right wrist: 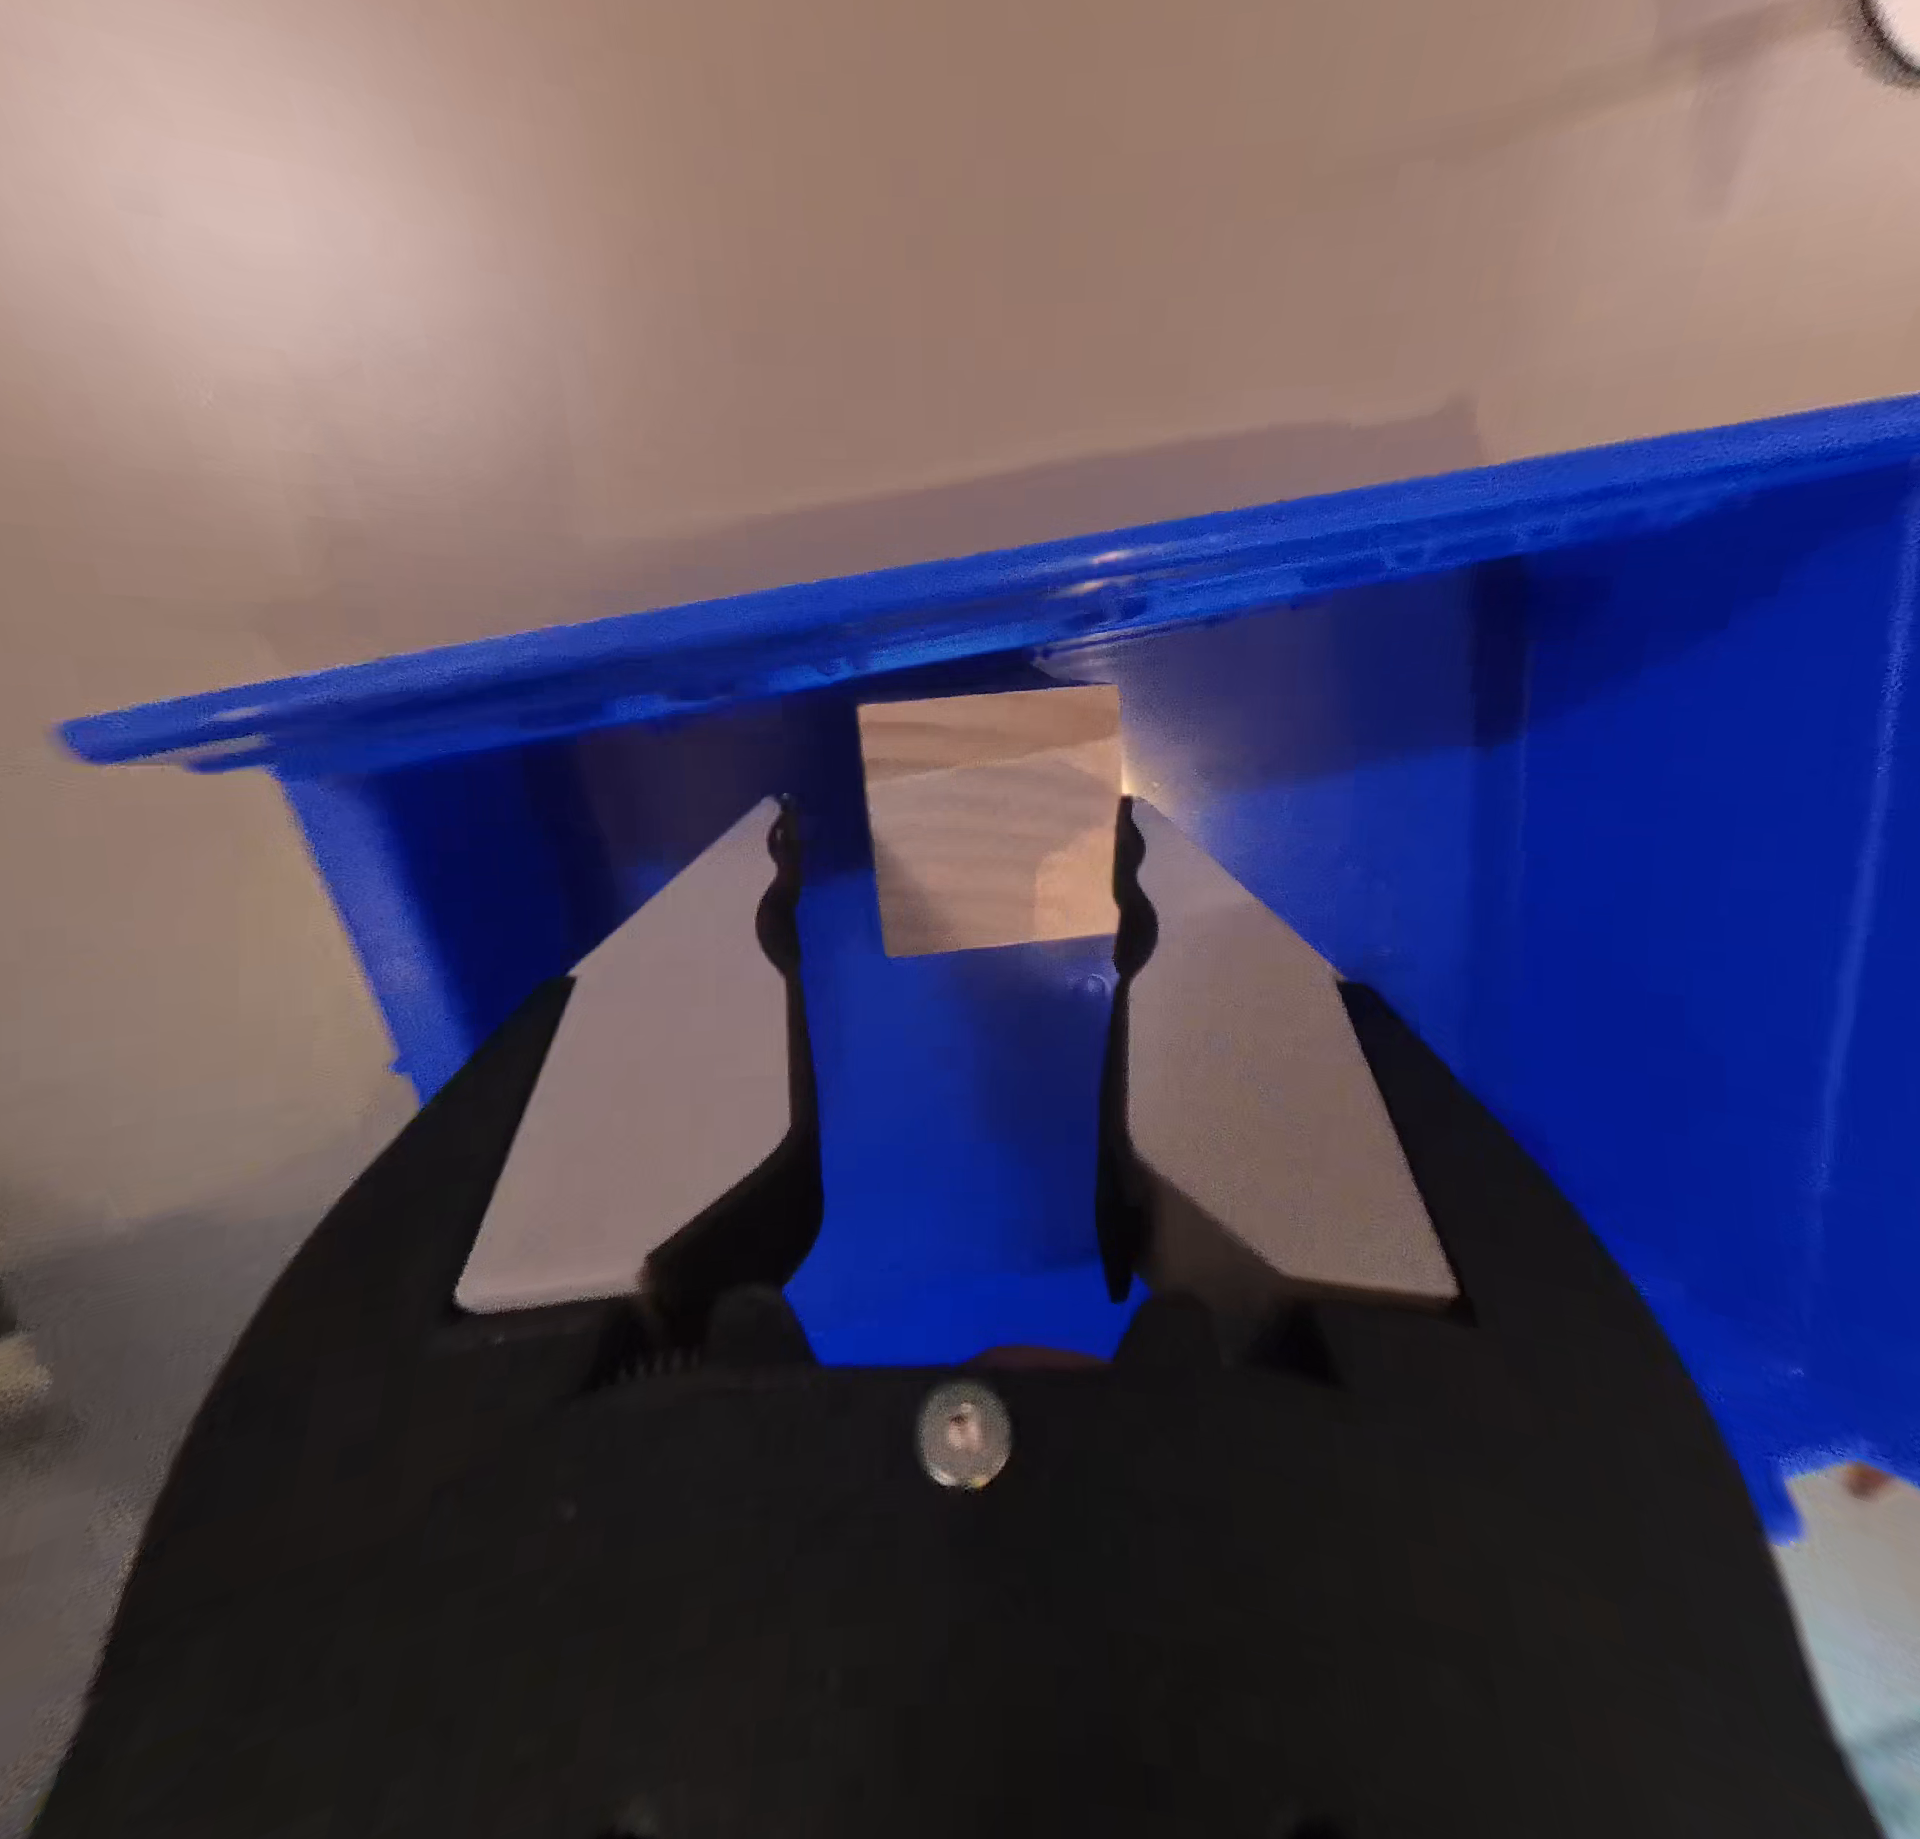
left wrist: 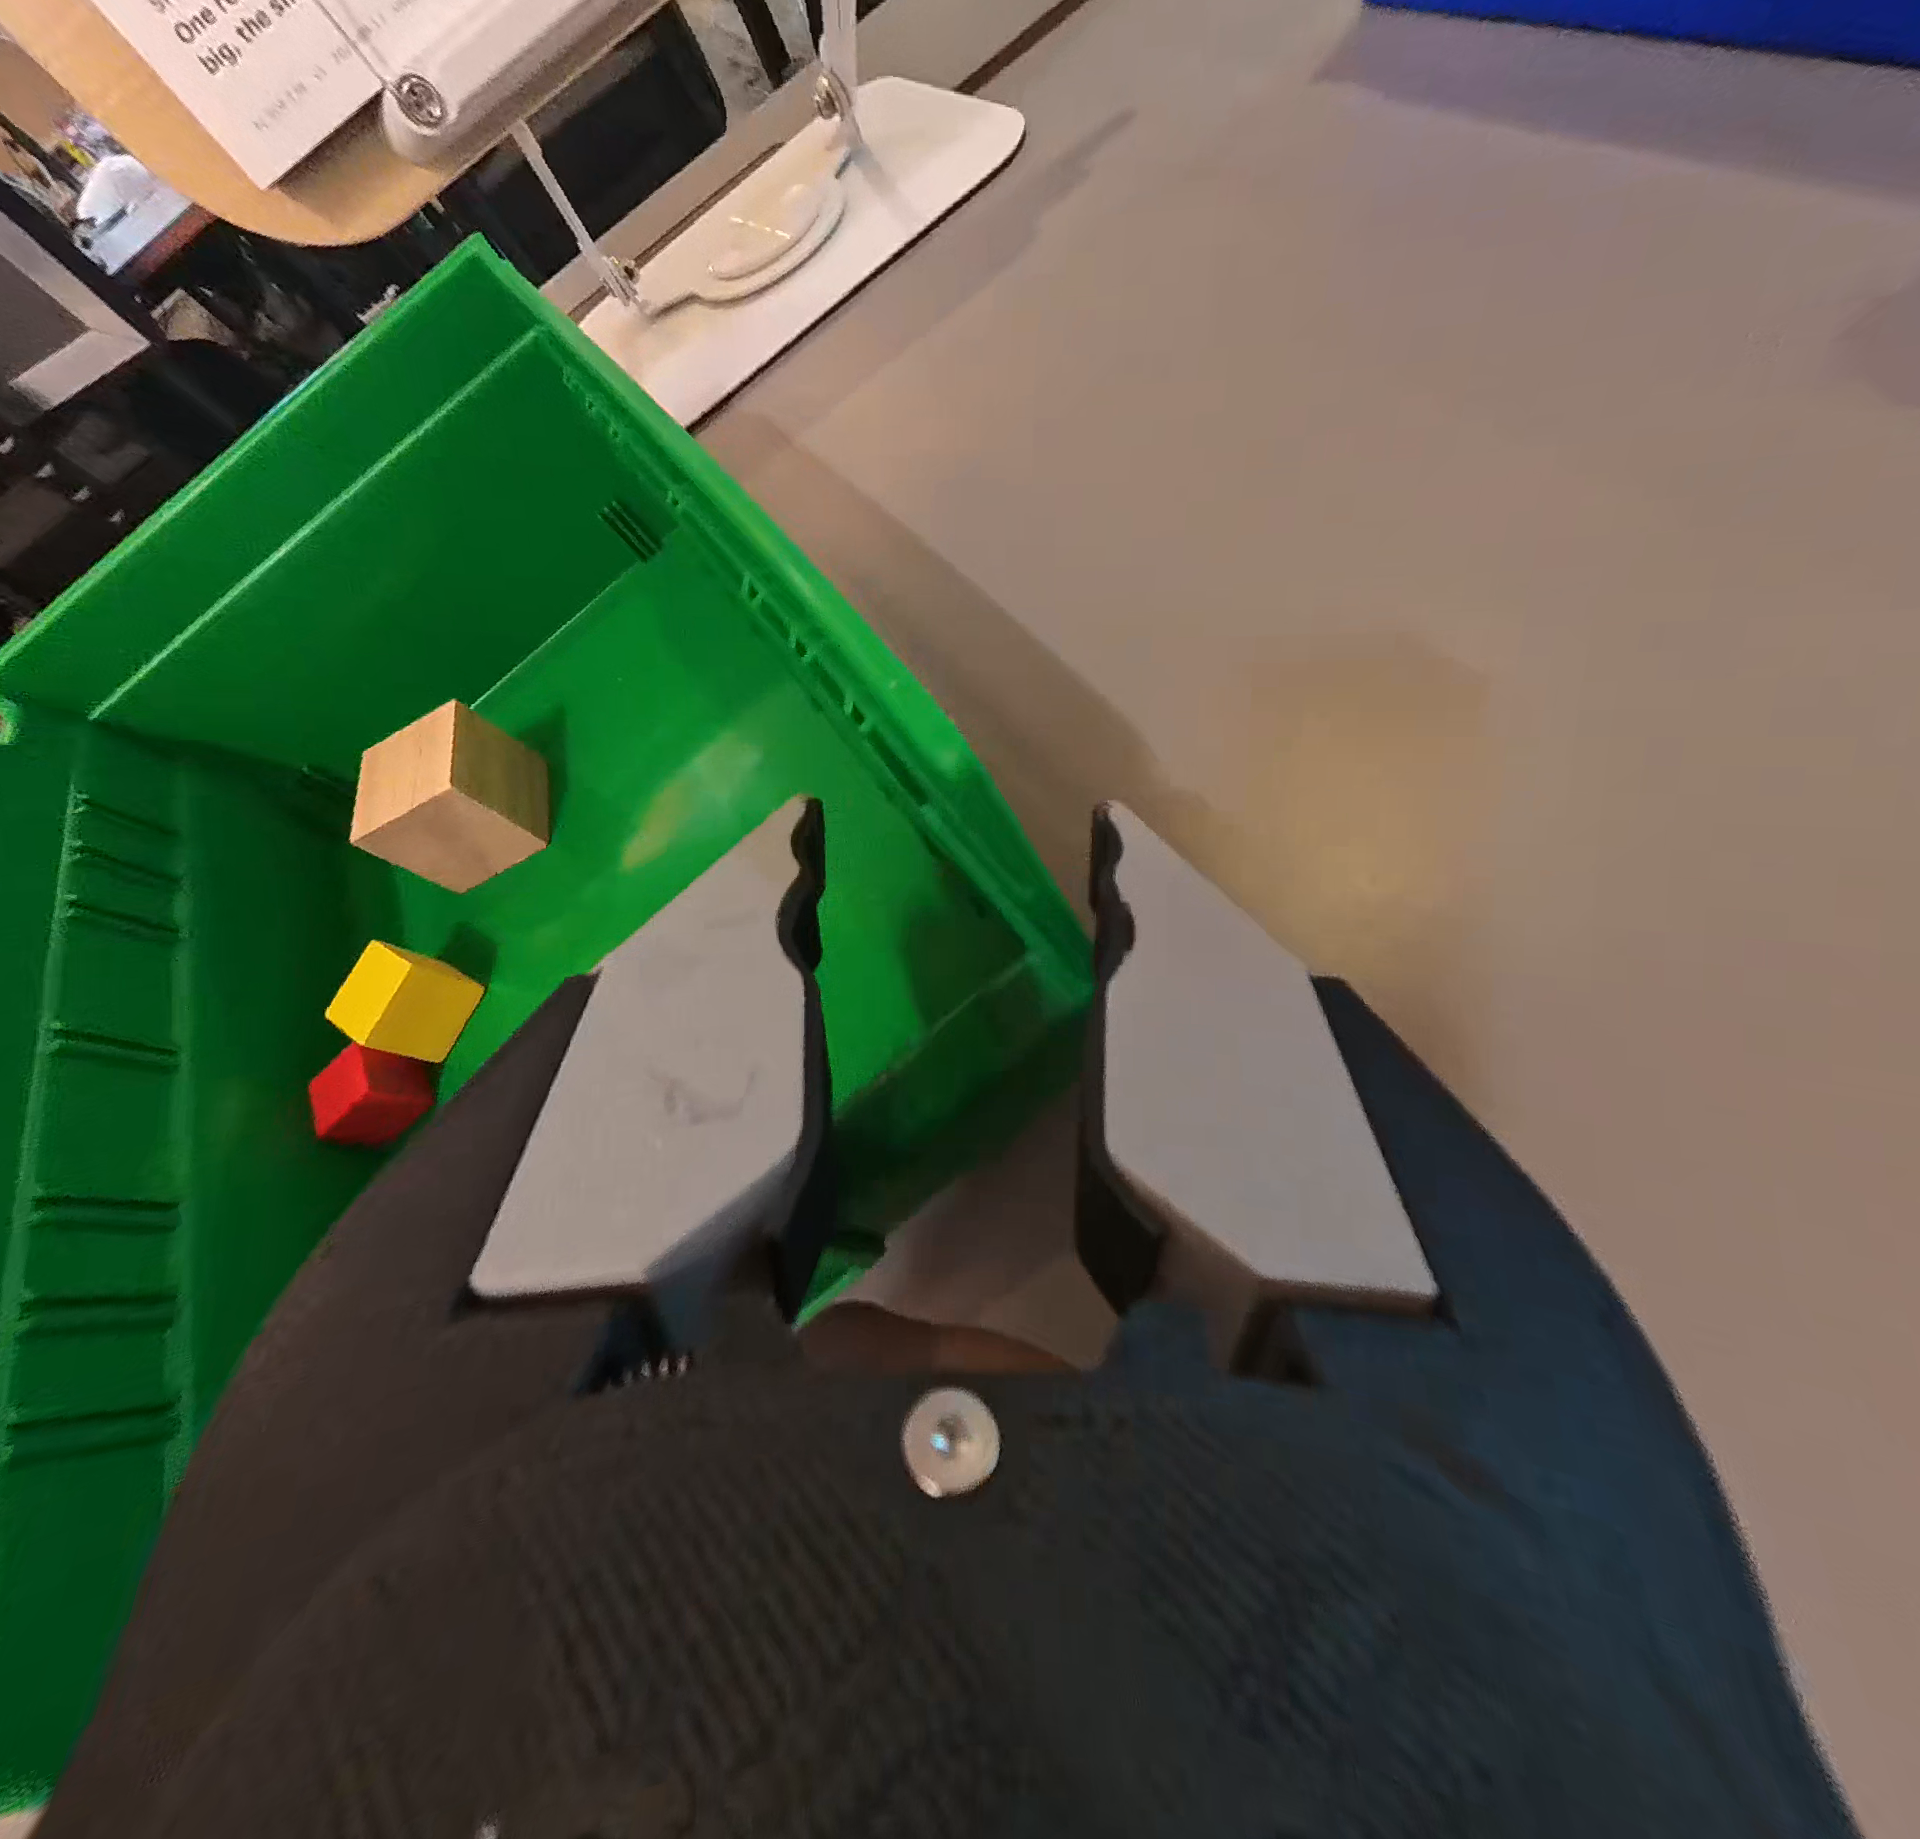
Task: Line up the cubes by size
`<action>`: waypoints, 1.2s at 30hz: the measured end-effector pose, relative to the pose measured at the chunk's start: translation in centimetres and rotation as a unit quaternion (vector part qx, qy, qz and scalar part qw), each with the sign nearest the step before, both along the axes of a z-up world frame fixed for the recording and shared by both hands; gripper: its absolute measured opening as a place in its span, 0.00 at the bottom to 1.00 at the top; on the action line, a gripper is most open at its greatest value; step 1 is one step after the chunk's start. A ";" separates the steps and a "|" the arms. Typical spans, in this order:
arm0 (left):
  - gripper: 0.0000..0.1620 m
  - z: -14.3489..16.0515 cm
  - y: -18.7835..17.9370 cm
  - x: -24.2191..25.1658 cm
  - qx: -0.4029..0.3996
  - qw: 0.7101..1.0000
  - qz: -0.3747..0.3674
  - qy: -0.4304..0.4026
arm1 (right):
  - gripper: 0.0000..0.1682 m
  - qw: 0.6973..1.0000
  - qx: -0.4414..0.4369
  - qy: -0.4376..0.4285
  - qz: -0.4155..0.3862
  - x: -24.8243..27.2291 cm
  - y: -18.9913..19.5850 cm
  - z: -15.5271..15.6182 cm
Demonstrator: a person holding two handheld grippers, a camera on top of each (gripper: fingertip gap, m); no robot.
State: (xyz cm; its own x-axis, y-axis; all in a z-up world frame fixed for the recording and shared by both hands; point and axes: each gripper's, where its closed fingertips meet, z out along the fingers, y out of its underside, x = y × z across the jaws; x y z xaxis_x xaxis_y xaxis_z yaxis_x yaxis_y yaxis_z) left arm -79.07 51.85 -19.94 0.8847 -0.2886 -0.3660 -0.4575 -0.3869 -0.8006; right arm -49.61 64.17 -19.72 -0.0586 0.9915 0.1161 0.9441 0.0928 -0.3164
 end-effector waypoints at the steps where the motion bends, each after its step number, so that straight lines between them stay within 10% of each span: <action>1: 0.29 0.0 0.0 0.2 0.001 1.000 -0.003 -0.001 | 0.35 1.000 -0.005 0.025 -0.006 -0.1 -0.3 0.8; 7: 0.30 3.8 -3.1 -0.5 -0.008 0.997 -0.063 -0.050 | 0.36 0.980 0.061 0.179 -0.066 -0.1 -1.6 7.4; 13: 0.30 8.9 -0.5 -10.0 -0.005 0.998 0.023 -0.065 | 0.34 0.935 0.091 0.344 -0.019 -2.1 -11.0 11.8; 21: 0.40 3.5 10.3 -16.8 -0.153 0.971 0.179 -0.049 | 0.26 0.841 -0.048 0.537 0.040 -3.7 -20.4 18.4; 28: 0.29 -3.8 11.9 -16.8 -0.281 0.942 0.174 0.046 | 0.28 0.814 -0.006 0.580 -0.001 -0.4 -18.6 21.2; 36: 0.29 2.3 13.1 -13.2 -0.128 0.986 0.083 0.070 | 0.24 0.774 -0.082 0.627 -0.034 3.2 -18.1 22.4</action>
